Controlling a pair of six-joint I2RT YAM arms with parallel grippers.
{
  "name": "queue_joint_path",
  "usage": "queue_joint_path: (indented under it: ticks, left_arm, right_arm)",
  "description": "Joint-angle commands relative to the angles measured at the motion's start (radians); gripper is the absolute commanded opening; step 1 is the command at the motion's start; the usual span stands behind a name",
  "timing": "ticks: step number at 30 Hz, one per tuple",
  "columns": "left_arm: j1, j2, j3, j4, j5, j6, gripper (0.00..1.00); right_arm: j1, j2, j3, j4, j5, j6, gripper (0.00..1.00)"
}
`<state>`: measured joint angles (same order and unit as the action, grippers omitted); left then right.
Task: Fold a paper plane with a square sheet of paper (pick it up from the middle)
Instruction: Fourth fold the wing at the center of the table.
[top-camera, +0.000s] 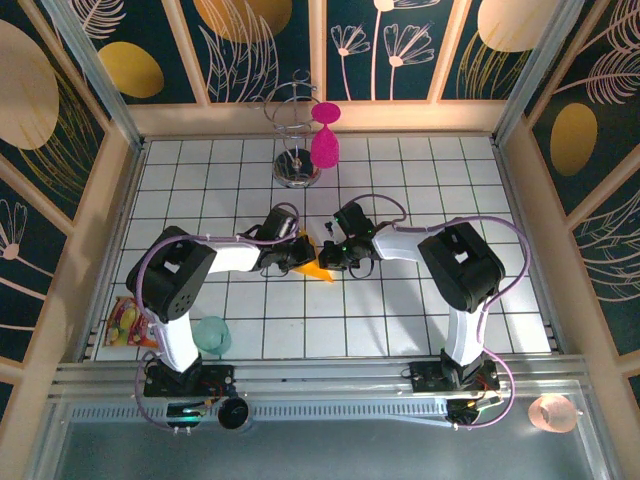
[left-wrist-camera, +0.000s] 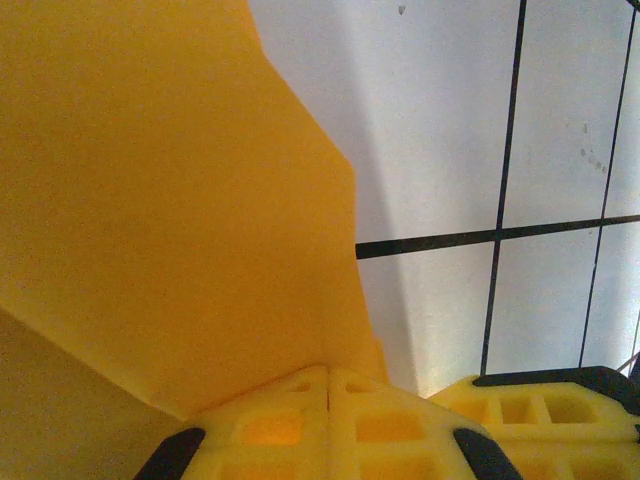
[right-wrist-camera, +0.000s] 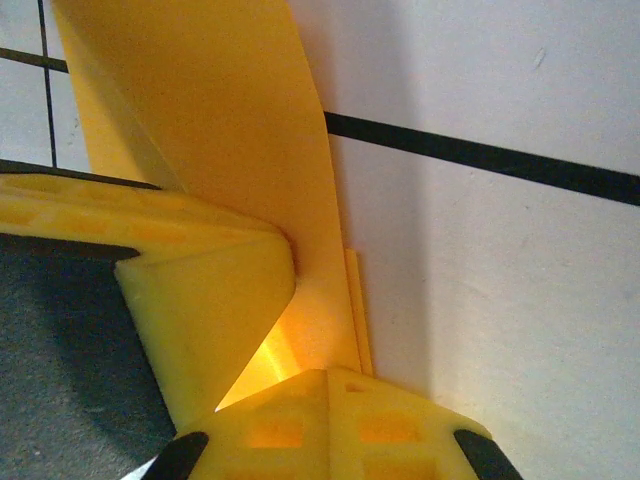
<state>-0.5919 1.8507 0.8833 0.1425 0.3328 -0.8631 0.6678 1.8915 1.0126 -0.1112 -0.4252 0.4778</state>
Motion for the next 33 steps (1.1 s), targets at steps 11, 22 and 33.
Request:
queue_joint_path:
  ticks: [11, 22, 33]
  left_arm:
    - [0.2, 0.066, 0.083, -0.211, -0.127, 0.206, 0.06]
    - [0.371, 0.124, 0.174, -0.245, -0.123, 0.287, 0.06]
    - [0.435, 0.069, 0.232, -0.285, -0.133, 0.315, 0.07]
  right_arm:
    - [0.002, 0.121, -0.095, -0.224, 0.293, -0.012, 0.0]
    - [0.004, 0.113, -0.097, -0.216, 0.283, -0.007, 0.0]
    - [0.003, 0.1, -0.097, -0.195, 0.251, 0.0, 0.0]
